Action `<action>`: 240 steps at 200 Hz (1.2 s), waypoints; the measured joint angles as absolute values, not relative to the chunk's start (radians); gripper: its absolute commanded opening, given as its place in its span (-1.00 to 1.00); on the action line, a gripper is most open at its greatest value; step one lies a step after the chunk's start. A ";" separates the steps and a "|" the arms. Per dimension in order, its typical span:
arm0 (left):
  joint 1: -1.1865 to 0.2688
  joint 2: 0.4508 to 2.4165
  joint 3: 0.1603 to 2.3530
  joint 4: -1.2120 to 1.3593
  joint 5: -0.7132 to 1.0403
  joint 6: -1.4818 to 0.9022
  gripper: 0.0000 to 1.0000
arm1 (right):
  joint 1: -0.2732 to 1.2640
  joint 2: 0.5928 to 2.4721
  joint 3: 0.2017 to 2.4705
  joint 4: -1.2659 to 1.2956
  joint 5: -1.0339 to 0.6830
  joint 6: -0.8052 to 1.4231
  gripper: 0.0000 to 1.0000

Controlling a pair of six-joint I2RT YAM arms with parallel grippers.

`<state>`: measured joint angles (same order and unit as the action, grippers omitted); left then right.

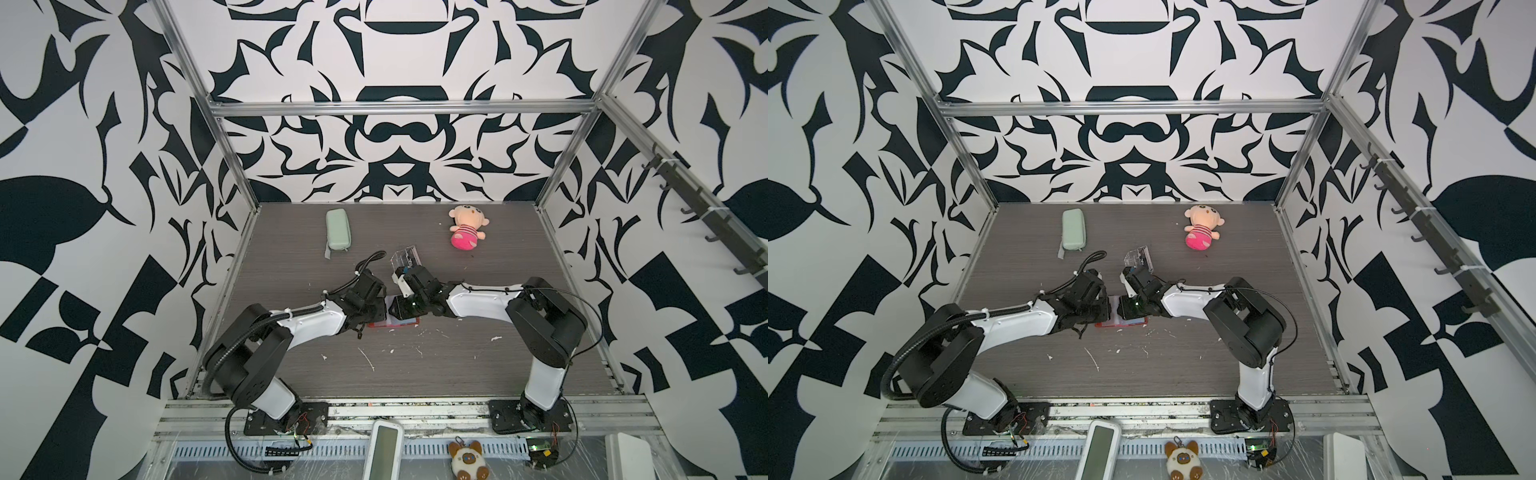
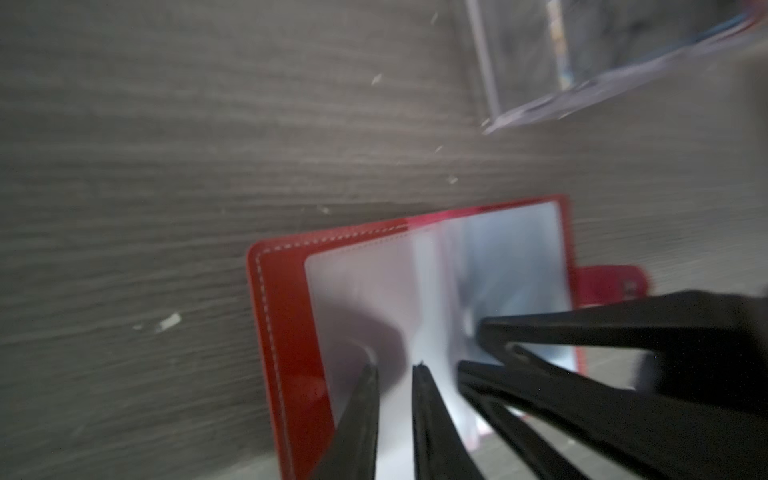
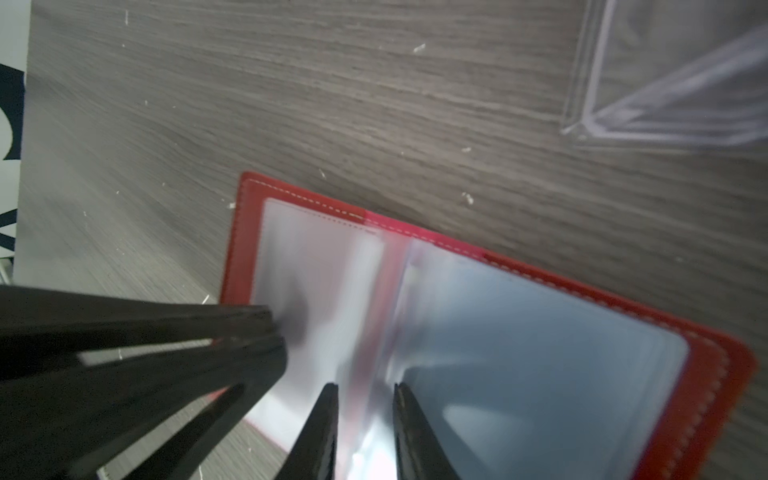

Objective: Put the credit cards into the card holder

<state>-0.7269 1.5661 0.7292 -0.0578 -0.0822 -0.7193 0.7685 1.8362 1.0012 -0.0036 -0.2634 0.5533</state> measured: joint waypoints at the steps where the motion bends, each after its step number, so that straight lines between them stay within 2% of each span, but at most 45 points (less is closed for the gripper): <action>1: -0.727 1.567 0.729 -0.058 -0.082 -0.720 -0.61 | 0.768 1.835 1.001 -0.004 -0.263 0.553 -0.44; 44: -0.727 1.572 0.749 -0.083 -0.091 -0.719 -0.58 | 0.768 1.770 1.000 -0.055 -0.186 0.547 -0.45; 112: -0.719 1.552 0.847 -0.157 -0.103 -0.666 -0.41 | 0.768 1.636 1.010 -0.173 -0.059 0.501 -0.44; 154: -0.635 1.596 1.006 -0.159 -0.022 -0.647 -0.29 | 0.754 1.638 1.115 -0.300 -0.004 0.428 -0.43; 204: -0.554 1.781 1.196 -0.181 0.087 -0.653 -0.11 | 0.679 1.715 1.304 -0.400 -0.020 0.351 -0.32; 240: -0.527 1.893 1.310 -0.218 0.156 -0.659 0.14 | 0.590 1.822 1.419 -0.463 -0.084 0.316 -0.20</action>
<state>-0.5274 1.8931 1.3098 -0.2176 0.1558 -0.6590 0.5896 1.8225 1.4185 -0.4625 -0.0845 0.3157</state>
